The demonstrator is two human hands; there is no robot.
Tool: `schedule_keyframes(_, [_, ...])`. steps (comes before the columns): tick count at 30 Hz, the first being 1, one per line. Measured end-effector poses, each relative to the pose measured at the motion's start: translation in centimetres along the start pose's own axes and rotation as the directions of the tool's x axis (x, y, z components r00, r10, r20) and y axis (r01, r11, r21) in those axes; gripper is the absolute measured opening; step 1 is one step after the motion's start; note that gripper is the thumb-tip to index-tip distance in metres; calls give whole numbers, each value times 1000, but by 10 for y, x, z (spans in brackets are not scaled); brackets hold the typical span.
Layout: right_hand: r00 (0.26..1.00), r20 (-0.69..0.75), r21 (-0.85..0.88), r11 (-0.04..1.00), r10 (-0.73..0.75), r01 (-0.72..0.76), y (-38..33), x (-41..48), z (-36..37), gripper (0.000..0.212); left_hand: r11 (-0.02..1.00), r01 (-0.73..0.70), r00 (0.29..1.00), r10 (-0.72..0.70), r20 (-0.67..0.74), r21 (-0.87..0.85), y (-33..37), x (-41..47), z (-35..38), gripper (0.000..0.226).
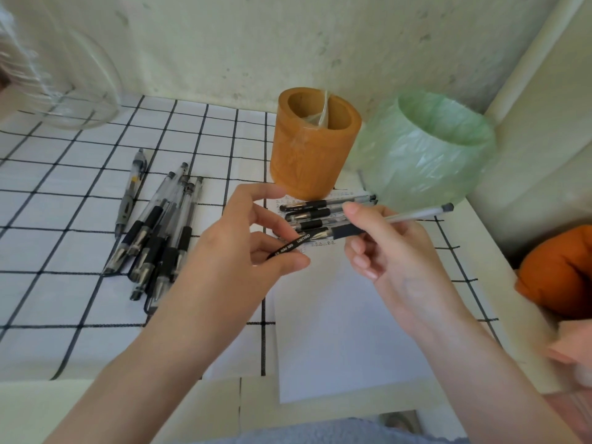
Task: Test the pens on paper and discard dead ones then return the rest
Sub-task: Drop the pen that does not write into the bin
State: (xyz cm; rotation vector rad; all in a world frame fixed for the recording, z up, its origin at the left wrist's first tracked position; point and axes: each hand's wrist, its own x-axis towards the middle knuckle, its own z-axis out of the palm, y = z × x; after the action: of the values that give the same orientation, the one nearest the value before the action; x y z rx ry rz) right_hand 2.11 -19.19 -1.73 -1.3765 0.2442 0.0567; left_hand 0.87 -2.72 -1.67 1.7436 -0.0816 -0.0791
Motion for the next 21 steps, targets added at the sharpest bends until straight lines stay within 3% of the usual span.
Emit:
schedule_keyframes(8, [984,176,-108,994,26,-7,0,-5,4,25,993,-52,999,50,16,102,0,0,1,55])
schedule_keyframes(11, [984,180,-94,995,-6,23,-3,-6,3,25,995,-42,999,42,5,95,2,0,0,49])
schedule_keyframes(16, [979,198,-43,998,-46,55,1,-5,2,33,975,-38,998,25,63,217,3,-2,-1,5])
schedule_keyframes(18, [978,202,7,999,-50,50,2,-5,3,35,961,-60,997,43,70,269,3,-4,0,22])
schedule_keyframes(21, [976,207,18,998,-70,68,2,-5,2,27,941,-104,994,91,54,323,4,-5,2,24])
